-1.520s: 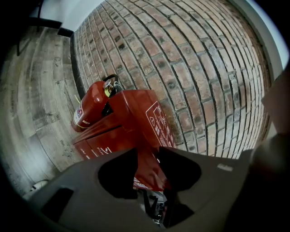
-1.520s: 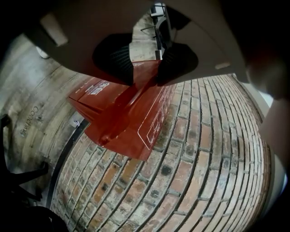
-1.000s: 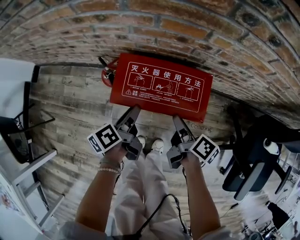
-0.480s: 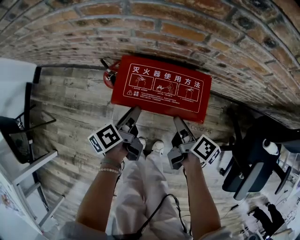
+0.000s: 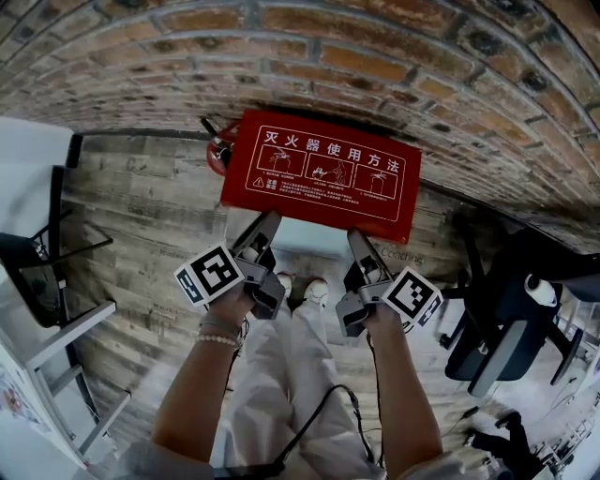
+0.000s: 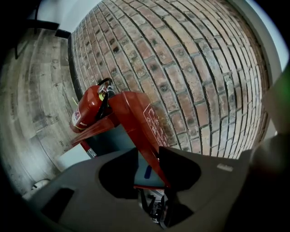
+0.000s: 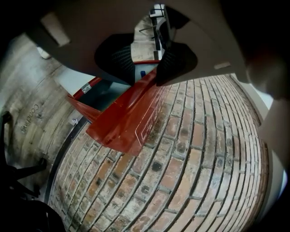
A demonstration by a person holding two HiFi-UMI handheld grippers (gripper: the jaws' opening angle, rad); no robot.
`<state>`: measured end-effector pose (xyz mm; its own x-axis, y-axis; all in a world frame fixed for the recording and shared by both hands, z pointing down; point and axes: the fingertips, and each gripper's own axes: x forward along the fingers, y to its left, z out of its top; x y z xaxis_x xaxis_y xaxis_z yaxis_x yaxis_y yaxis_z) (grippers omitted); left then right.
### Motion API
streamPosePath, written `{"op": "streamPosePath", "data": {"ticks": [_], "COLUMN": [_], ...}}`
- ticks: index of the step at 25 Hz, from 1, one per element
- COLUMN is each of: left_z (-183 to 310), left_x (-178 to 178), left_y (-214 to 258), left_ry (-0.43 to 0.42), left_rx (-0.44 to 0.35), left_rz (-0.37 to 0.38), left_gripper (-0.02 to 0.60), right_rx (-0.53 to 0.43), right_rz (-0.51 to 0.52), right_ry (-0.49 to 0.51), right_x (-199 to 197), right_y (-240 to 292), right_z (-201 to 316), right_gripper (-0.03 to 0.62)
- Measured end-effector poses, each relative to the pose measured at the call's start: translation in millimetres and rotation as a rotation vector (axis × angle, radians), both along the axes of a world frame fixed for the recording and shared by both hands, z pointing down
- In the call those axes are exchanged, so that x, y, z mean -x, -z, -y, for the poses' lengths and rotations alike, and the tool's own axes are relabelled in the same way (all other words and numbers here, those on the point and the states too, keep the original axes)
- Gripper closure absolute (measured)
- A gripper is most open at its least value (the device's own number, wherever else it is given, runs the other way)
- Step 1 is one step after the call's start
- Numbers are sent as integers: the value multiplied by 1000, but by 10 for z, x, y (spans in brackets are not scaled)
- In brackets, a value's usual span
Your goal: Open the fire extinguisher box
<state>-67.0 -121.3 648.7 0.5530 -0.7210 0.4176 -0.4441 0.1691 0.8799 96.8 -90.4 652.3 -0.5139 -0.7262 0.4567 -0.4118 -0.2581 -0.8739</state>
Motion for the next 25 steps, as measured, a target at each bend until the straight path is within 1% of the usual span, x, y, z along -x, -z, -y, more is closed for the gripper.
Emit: {"op": "streamPosePath", "data": {"ticks": [2, 4, 10, 13, 15, 17, 18, 21, 25], "left_z": [18, 68, 85, 106, 131, 135, 145, 213, 303], "left_x": [-3, -13, -24, -28, -21, -7, -11, -40, -66], "left_y": [46, 113, 213, 291, 348, 399, 431, 549, 704], "left_ry": [5, 6, 0, -3, -7, -15, -20, -36, -54], "left_rx": [-15, -33, -43, -64, -72, -71, -78, -121, -171], "left_rz": [-5, -7, -11, -11, 3, 24, 28, 22, 21], "left_gripper": [443, 444, 443, 446, 446, 448, 450, 456, 466], "right_rx": [-23, -67, -68, -118, -155, -140, -135, -180, -216], "right_rz": [-8, -21, -38, -55, -65, -90, -100, -105, -134], "right_ry": [3, 17, 43, 65, 84, 83, 82, 87, 97], "right_x": [-6, -8, -12, 3, 15, -20, -34, -28, -51], "right_y": [55, 146, 226, 339, 427, 437, 450, 589, 735], "right_z": [20, 93, 81, 126, 178, 161, 160, 236, 307], "right_gripper": [449, 452, 456, 468, 476, 495, 503, 513, 526]}}
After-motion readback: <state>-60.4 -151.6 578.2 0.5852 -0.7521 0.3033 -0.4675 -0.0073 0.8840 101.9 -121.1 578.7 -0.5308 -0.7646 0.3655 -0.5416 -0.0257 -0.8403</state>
